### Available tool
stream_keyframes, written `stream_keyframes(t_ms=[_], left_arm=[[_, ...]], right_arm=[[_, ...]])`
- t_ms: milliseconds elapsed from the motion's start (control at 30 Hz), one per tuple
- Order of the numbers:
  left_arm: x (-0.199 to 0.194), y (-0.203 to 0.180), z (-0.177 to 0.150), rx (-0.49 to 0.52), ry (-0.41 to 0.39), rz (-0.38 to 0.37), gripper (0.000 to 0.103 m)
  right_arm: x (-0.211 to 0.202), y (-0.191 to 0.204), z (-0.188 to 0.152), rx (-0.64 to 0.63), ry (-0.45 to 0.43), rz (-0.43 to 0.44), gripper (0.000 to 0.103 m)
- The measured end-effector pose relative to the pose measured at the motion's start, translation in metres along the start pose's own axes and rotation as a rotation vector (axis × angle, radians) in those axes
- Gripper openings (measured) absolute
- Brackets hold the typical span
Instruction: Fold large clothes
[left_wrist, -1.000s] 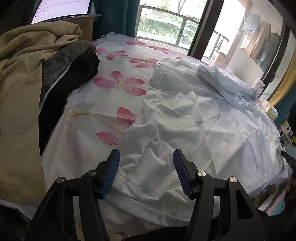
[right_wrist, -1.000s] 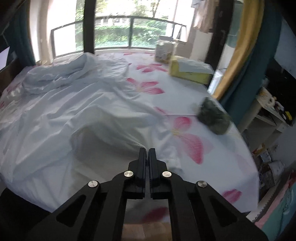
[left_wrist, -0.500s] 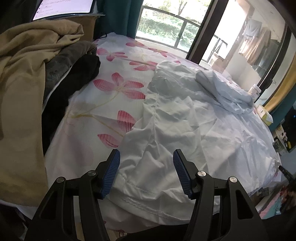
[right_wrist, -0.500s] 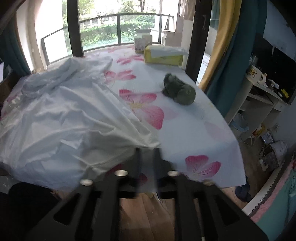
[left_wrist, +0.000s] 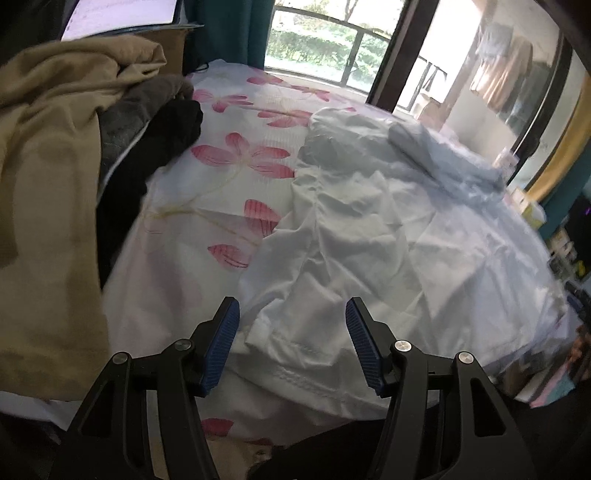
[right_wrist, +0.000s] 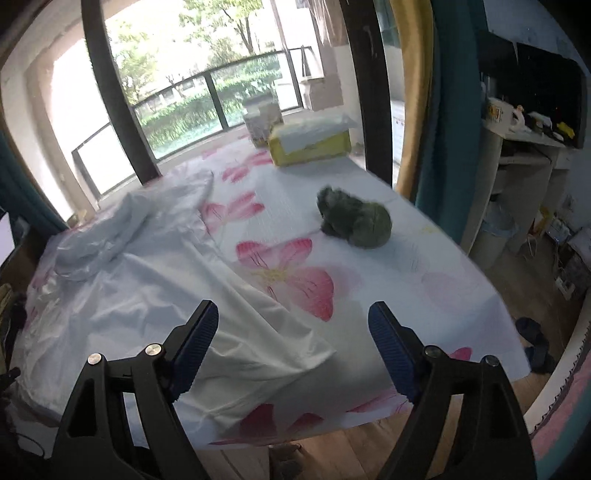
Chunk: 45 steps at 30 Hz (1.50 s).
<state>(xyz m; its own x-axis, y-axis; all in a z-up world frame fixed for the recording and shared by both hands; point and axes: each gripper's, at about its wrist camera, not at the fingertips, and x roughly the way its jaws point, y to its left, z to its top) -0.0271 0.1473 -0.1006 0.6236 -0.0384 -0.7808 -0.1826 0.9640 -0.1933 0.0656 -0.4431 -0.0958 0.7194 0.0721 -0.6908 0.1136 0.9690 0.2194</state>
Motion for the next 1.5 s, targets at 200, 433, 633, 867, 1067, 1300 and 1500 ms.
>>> stream_keyframes(t_ms=[200,433,633,867,1067,1300,1500], left_arm=[[0.004,-0.01,0.0,0.078,0.027,0.069,0.063],[0.004,-0.02,-0.001,0.157,0.045,0.073,0.005],[-0.003,-0.024,0.003,0.144,0.016,0.029,0.004],[-0.019,-0.023,0.017,0.103,-0.035,-0.008,0.004],[-0.031,-0.022,0.027,0.078,-0.079,-0.044,0.004],[-0.045,-0.017,0.048,0.077,-0.14,-0.016,0.004],[-0.054,-0.01,0.072,0.045,-0.182,-0.044,0.004]], right_arm=[[0.013,0.013,-0.011,-0.081,0.029,-0.042,0.079],[0.011,0.03,-0.016,-0.187,0.047,-0.082,0.016],[0.009,0.035,-0.016,-0.19,0.061,-0.076,0.006],[0.001,0.046,-0.008,-0.186,0.046,-0.071,0.005],[-0.012,0.055,0.001,-0.193,0.011,-0.056,0.005],[-0.022,0.061,0.019,-0.189,-0.033,-0.05,0.005],[-0.027,0.064,0.038,-0.184,-0.067,-0.047,0.005]])
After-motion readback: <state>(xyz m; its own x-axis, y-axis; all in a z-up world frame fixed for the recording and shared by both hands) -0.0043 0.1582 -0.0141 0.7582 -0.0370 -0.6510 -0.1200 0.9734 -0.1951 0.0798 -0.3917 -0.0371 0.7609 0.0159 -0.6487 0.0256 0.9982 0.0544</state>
